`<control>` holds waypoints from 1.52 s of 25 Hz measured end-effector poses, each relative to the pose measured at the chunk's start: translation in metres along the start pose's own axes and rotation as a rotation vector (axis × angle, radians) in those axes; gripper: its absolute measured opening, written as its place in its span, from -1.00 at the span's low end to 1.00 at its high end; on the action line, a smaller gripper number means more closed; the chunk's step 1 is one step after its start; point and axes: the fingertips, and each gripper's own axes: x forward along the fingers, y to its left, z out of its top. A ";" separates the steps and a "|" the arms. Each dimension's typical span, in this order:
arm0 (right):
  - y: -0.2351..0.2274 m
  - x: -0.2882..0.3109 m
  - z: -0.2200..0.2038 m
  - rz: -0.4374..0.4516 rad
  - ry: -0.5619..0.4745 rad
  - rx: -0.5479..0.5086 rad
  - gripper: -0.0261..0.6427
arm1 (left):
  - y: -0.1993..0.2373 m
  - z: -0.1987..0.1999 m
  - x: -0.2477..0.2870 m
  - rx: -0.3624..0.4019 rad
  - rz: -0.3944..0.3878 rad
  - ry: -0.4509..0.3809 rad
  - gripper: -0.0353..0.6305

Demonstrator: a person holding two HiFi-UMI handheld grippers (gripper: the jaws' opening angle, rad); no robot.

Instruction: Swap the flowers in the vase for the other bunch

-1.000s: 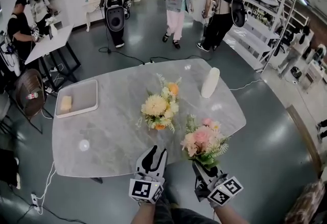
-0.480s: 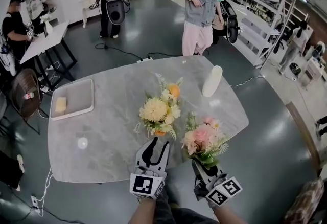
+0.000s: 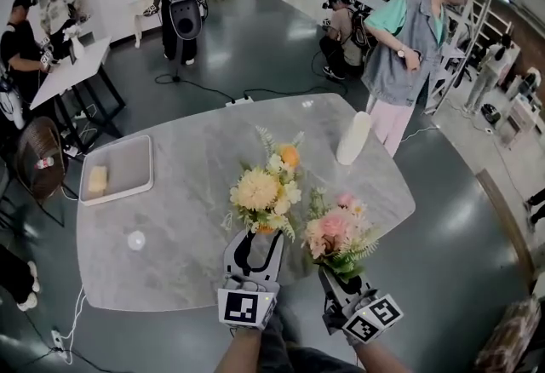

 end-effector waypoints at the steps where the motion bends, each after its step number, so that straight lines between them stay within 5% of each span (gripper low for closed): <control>1: 0.000 0.001 -0.002 -0.001 0.002 0.001 -0.62 | 0.001 0.000 0.001 0.005 0.003 0.000 -0.32; 12: -0.005 0.008 -0.003 -0.014 0.004 0.003 -0.62 | 0.004 -0.019 0.007 0.026 -0.013 0.044 -0.30; 18: -0.009 0.012 -0.006 -0.022 0.005 0.004 -0.62 | 0.020 -0.052 0.005 0.033 0.040 0.125 -0.30; 24: -0.018 0.021 -0.011 -0.030 -0.001 0.015 -0.62 | 0.039 -0.058 0.013 0.059 0.094 0.114 -0.15; 38: -0.023 0.068 0.001 -0.090 -0.047 0.033 -0.62 | 0.046 -0.045 0.032 0.155 -0.013 0.059 0.01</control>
